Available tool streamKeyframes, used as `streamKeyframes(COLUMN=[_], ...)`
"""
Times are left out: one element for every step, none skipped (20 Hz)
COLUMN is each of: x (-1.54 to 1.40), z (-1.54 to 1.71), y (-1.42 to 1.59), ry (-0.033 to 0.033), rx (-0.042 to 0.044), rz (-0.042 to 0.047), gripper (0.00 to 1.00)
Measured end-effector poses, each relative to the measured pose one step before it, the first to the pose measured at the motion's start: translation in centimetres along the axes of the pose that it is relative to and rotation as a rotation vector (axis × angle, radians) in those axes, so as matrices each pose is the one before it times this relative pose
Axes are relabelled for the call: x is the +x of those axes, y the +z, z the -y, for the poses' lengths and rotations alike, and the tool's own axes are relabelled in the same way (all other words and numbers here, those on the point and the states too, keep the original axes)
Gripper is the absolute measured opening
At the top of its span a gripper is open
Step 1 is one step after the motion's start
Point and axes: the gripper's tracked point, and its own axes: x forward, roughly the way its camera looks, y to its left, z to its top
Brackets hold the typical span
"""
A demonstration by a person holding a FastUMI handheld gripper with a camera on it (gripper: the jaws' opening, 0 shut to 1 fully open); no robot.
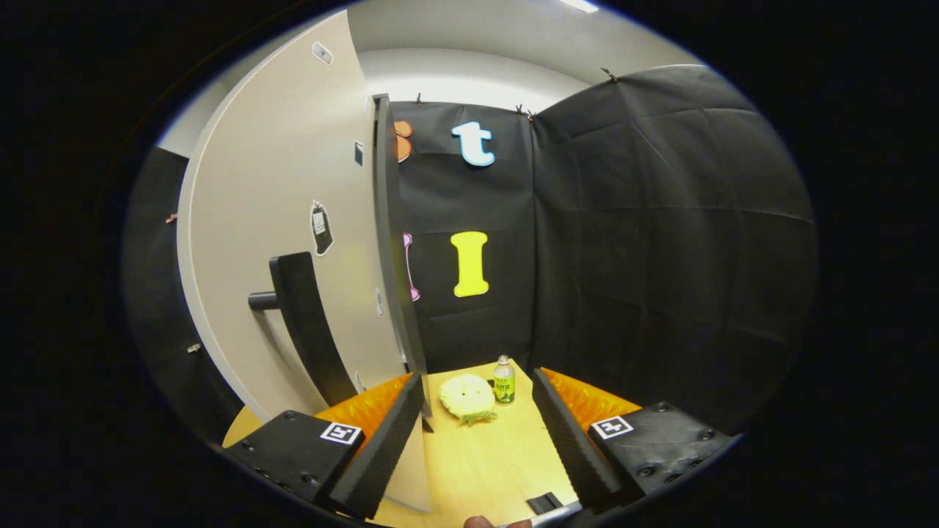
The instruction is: Open the shoe cabinet door, grab the shoes and put them into the shoe cabinet, then close the shoe cabinet door.
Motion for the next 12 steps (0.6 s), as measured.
streamKeyframes(x=[-0.3,-0.268,-0.174,-0.208,-0.123,-0.084,0.013,-0.022,0.077,0.039,0.046,0.214], z=[-0.942,-1.098,-1.13,-1.093,-0.979,-0.935,-1.079,-1.082,-1.051,-1.116,-1.147,-1.112], y=[-0.054,-0.129,-0.119,-0.205,0.063,0.067,-0.007,-0.107,-0.142,-0.193,-0.107,-0.049], ry=[0.00852,0.00571,0.00357,-0.00082,0.00052,-0.0001,0.00379,0.00495,0.00739,0.00766,0.00917,0.00708], rx=[-0.00526,-0.00142,-0.00026,-0.00016,-0.00699,-0.00732,-0.00762,-0.0005,0.00304,0.00755,0.00161,-0.00129], rz=[0.00254,0.00044,-0.00092,-0.00109,0.0057,0.00829,0.00613,0.00179,-0.00178,-0.00349,-0.00133,0.00016], gripper=[0.98,0.98,0.98,0.98,0.98,0.98,0.98,0.97,0.98,0.98,0.98,0.98])
